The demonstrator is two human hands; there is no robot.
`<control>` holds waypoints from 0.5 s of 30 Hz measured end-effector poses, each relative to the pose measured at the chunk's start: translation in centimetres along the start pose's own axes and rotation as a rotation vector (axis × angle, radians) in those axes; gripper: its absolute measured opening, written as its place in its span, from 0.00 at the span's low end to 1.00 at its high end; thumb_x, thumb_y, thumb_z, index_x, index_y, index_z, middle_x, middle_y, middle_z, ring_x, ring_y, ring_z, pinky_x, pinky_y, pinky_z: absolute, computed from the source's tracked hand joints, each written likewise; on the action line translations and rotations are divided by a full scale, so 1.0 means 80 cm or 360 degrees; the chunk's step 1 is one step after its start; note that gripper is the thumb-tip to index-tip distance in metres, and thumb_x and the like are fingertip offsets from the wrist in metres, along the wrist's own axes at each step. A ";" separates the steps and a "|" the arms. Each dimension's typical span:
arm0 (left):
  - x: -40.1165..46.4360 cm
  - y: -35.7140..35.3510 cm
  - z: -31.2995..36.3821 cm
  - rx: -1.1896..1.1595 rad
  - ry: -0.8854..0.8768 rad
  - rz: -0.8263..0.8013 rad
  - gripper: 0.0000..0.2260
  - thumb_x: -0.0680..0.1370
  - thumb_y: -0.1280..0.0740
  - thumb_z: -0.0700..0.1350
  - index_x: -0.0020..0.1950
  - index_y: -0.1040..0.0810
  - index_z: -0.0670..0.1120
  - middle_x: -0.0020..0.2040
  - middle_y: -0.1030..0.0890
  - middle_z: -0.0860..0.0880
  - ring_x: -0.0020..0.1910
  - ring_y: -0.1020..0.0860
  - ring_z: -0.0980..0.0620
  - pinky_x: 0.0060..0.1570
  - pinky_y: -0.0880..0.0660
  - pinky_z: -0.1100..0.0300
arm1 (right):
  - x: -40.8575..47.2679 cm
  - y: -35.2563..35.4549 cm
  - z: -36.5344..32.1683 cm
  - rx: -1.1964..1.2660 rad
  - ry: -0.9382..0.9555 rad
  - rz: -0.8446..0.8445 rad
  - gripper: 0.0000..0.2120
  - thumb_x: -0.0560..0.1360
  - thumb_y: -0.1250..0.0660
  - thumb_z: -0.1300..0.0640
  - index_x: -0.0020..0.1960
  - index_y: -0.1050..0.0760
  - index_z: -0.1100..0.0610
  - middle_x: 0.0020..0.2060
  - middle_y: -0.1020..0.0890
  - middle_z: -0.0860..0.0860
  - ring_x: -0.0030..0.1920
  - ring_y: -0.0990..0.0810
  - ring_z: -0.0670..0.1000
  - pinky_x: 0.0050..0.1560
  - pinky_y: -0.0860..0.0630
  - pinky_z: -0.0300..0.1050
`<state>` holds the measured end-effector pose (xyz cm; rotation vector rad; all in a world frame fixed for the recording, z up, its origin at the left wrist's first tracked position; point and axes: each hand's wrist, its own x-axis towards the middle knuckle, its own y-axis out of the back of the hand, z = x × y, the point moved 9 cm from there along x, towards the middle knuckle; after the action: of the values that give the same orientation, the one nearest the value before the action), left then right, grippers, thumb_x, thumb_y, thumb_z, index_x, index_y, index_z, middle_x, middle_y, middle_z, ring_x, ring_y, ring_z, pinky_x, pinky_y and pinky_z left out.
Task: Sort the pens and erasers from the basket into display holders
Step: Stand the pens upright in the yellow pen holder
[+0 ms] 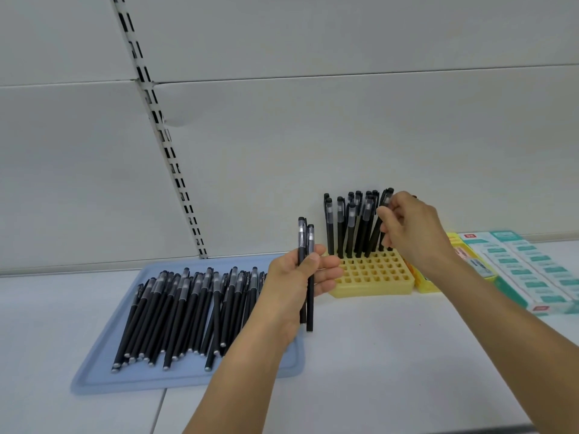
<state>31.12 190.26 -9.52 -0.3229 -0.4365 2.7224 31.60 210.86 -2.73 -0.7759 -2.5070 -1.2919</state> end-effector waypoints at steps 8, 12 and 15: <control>-0.002 -0.003 0.000 0.0019 -0.0012 -0.0023 0.10 0.83 0.42 0.39 0.59 0.24 0.40 0.49 0.15 0.43 0.48 0.15 0.46 0.48 0.18 0.56 | 0.007 -0.009 -0.004 -0.0139 0.0100 -0.0004 0.09 0.81 0.41 0.53 0.48 0.29 0.58 0.32 0.19 0.52 0.34 0.19 0.53 0.42 0.21 0.55; -0.004 -0.008 0.000 0.0061 -0.0019 -0.0053 0.10 0.84 0.43 0.40 0.60 0.23 0.40 0.48 0.14 0.44 0.47 0.15 0.47 0.47 0.18 0.56 | 0.019 -0.010 0.003 -0.0252 0.0045 -0.0028 0.10 0.81 0.41 0.52 0.46 0.29 0.57 0.37 0.19 0.54 0.38 0.19 0.57 0.43 0.21 0.56; -0.006 -0.013 -0.001 0.0061 -0.0021 -0.0075 0.10 0.84 0.42 0.40 0.59 0.23 0.40 0.48 0.14 0.44 0.48 0.16 0.47 0.46 0.18 0.57 | 0.021 -0.006 0.012 -0.0308 -0.0021 -0.0004 0.11 0.80 0.41 0.53 0.43 0.28 0.58 0.36 0.19 0.54 0.36 0.19 0.58 0.43 0.21 0.55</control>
<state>31.91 191.05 -9.14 -0.2809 -0.3901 2.6849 30.00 211.99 -2.95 -0.8241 -2.4188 -1.5521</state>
